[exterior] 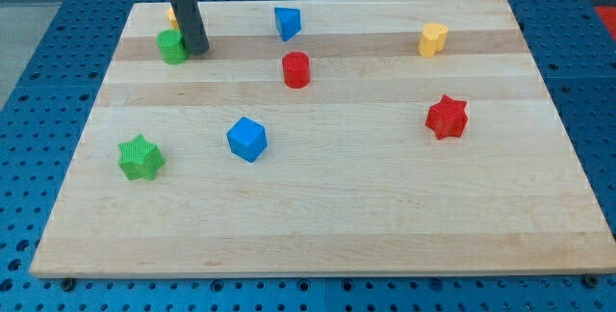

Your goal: Touch the bottom of red circle

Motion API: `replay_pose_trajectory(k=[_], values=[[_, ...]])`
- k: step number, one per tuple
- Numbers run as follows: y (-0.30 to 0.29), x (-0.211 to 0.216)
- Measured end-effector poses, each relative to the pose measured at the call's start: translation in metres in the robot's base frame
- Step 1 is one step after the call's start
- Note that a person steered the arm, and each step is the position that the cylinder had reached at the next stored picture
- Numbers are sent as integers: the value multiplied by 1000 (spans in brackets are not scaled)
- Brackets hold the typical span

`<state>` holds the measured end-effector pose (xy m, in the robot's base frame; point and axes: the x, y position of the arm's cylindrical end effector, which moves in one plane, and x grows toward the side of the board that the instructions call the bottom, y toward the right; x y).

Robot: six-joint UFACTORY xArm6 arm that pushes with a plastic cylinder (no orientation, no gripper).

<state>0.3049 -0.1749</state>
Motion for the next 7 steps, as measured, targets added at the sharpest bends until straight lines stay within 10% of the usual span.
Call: replay_pose_trajectory(k=[7], values=[[114,72]])
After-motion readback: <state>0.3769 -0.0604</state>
